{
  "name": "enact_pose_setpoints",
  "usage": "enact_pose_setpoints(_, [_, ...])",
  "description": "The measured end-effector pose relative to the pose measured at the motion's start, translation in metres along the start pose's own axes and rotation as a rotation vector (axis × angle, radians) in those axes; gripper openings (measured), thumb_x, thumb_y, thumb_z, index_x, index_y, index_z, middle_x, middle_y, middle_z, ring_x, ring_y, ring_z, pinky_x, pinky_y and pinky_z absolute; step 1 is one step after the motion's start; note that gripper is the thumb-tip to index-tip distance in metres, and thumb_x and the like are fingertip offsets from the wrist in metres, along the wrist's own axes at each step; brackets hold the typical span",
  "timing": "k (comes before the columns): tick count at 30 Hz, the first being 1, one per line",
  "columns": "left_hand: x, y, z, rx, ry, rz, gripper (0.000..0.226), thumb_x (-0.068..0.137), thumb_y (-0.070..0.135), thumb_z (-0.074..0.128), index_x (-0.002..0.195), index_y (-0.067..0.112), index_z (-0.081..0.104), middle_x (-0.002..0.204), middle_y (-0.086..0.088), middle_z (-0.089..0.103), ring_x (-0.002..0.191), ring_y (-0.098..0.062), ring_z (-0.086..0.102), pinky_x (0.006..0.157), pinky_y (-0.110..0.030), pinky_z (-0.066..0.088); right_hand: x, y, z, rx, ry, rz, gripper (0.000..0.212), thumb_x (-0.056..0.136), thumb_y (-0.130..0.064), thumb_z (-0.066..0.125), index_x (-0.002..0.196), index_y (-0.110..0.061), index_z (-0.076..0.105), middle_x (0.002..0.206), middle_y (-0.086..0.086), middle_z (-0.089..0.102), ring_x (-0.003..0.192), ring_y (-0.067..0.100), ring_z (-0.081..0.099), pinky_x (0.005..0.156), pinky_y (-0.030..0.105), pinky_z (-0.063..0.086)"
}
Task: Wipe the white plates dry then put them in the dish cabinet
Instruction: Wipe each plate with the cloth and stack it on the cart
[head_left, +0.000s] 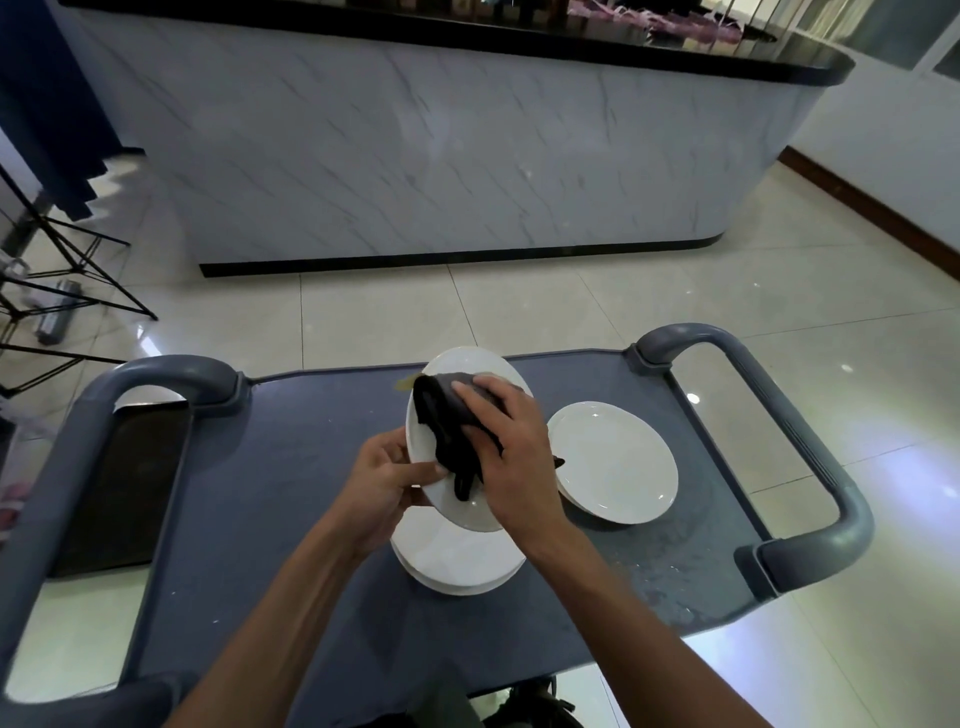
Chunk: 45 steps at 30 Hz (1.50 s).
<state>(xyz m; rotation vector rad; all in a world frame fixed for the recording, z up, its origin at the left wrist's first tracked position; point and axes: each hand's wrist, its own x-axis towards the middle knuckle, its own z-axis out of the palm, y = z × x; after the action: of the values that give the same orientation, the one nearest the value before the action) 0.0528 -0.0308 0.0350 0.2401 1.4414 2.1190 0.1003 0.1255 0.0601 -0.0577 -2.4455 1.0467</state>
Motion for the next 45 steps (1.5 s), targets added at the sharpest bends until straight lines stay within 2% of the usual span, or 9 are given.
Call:
enact_pose_setpoints(7, [0.003, 0.004, 0.006, 0.017, -0.014, 0.004, 0.027, 0.075, 0.006, 0.074, 0.102, 0.011, 0.077, 0.107, -0.023, 0.072, 0.097, -0.041, 0.07, 0.073, -0.048, 0.061, 0.021, -0.001, -0.005, -0.077, 0.055, 0.005, 0.042, 0.095, -0.005, 0.059, 0.133, -0.023, 0.065, 0.132, -0.001, 0.06, 0.122, 0.022, 0.053, 0.103, 0.047, 0.042])
enact_pose_setpoints(15, [0.0, 0.005, -0.001, -0.011, 0.026, 0.027, 0.032, 0.071, -0.001, 0.077, 0.102, 0.009, 0.077, 0.105, -0.022, 0.073, 0.092, -0.036, 0.072, 0.067, -0.039, 0.059, 0.041, 0.002, -0.002, -0.135, 0.147, 0.036, 0.044, 0.098, -0.008, 0.058, 0.138, -0.025, 0.06, 0.129, -0.001, 0.061, 0.12, 0.021, 0.053, 0.099, 0.045, 0.044])
enact_pose_setpoints(19, [-0.003, 0.006, -0.004, -0.04, 0.05, 0.048, 0.031, 0.07, 0.001, 0.074, 0.1, 0.008, 0.077, 0.102, -0.021, 0.074, 0.089, -0.034, 0.072, 0.066, -0.039, 0.06, 0.05, 0.007, -0.004, -0.104, 0.168, 0.082, 0.044, 0.097, -0.005, 0.057, 0.138, -0.022, 0.061, 0.128, 0.001, 0.062, 0.119, 0.023, 0.054, 0.101, 0.042, 0.043])
enact_pose_setpoints(26, [-0.006, 0.008, -0.006, -0.105, 0.102, 0.049, 0.027, 0.071, -0.002, 0.069, 0.095, 0.006, 0.078, 0.1, -0.02, 0.074, 0.088, -0.033, 0.072, 0.066, -0.041, 0.061, 0.051, 0.018, -0.01, -0.006, 0.153, 0.116, 0.043, 0.097, -0.004, 0.056, 0.138, -0.017, 0.06, 0.127, 0.001, 0.063, 0.118, 0.02, 0.056, 0.103, 0.039, 0.045])
enact_pose_setpoints(31, [-0.006, 0.006, -0.009, -0.126, 0.108, 0.046, 0.028, 0.073, -0.001, 0.068, 0.098, 0.006, 0.077, 0.104, -0.021, 0.074, 0.09, -0.033, 0.072, 0.067, -0.041, 0.061, 0.041, 0.028, -0.014, 0.114, 0.12, 0.192, 0.041, 0.099, -0.007, 0.057, 0.138, -0.019, 0.06, 0.126, -0.004, 0.063, 0.119, 0.014, 0.056, 0.105, 0.035, 0.046])
enact_pose_setpoints(39, [0.002, -0.002, -0.013, -0.191, 0.183, 0.027, 0.03, 0.073, 0.002, 0.069, 0.102, 0.008, 0.076, 0.105, -0.019, 0.074, 0.089, -0.031, 0.072, 0.064, -0.038, 0.059, 0.025, 0.035, -0.016, 0.118, 0.097, 0.205, 0.043, 0.097, -0.003, 0.057, 0.136, -0.02, 0.061, 0.122, -0.006, 0.062, 0.115, 0.012, 0.055, 0.1, 0.026, 0.045])
enact_pose_setpoints(42, [0.005, 0.001, -0.012, -0.217, 0.213, 0.037, 0.028, 0.074, 0.004, 0.069, 0.099, 0.011, 0.078, 0.105, -0.017, 0.074, 0.089, -0.03, 0.073, 0.063, -0.037, 0.059, 0.018, 0.035, -0.015, 0.095, 0.105, 0.178, 0.044, 0.095, 0.001, 0.055, 0.134, -0.019, 0.063, 0.119, -0.005, 0.063, 0.112, 0.012, 0.056, 0.097, 0.027, 0.046])
enact_pose_setpoints(45, [0.008, 0.005, -0.012, -0.233, 0.233, 0.046, 0.026, 0.074, 0.006, 0.068, 0.097, 0.013, 0.079, 0.105, -0.017, 0.074, 0.09, -0.03, 0.072, 0.064, -0.038, 0.059, 0.008, 0.034, -0.01, 0.048, 0.119, 0.145, 0.044, 0.096, 0.001, 0.056, 0.135, -0.019, 0.063, 0.124, -0.009, 0.061, 0.114, 0.001, 0.051, 0.1, 0.021, 0.041])
